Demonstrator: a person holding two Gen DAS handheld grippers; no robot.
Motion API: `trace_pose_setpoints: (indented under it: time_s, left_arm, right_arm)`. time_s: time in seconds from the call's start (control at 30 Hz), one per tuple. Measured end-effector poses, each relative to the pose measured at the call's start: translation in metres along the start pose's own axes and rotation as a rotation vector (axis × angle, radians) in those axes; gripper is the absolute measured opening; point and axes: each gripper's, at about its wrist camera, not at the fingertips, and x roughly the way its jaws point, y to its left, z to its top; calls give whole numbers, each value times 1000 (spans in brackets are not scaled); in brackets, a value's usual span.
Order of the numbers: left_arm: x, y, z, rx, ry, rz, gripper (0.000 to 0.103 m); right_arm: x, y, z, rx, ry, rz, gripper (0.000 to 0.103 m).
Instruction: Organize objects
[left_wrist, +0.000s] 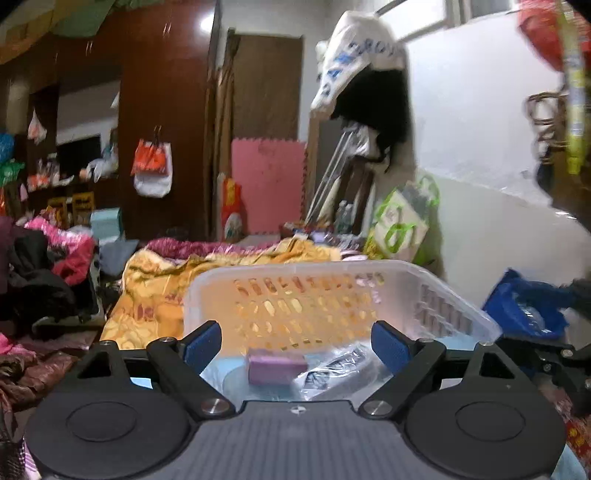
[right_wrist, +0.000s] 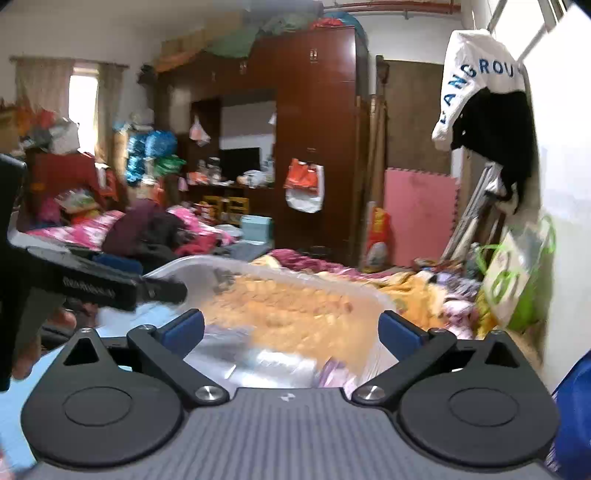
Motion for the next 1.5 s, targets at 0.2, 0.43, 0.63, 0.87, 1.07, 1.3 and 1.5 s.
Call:
trace_pose_setpoints:
  time_s: [0.2,0.43,0.63,0.87,1.07,1.3,1.5]
  left_arm:
    - [-61,-12,-52,59,-29,-42,95]
    - [-65,-6,-98,100,7,33,96]
    - [-46,17,-118,40,68,87,96]
    - [-25,26,-129,33,123,127,97]
    - [-24,30,-133,20,132,121,97]
    - [-22,27,-134,16,129,146,93]
    - [-26,29,-136,5,93,143,68]
  right_arm:
    - [-67,2,-61,35,-27,25,103]
    - [-70,0,-83,88,-35,84,103]
    - [-40,11,-85,80,88,187,85]
    - [-28,19,-91,65,147,202,52]
    - [-44,17,-91,71,70,204,37]
    - [-62,5,-85,120,-5,208,34]
    - [-63,-1,-78,129,-28,187,33]
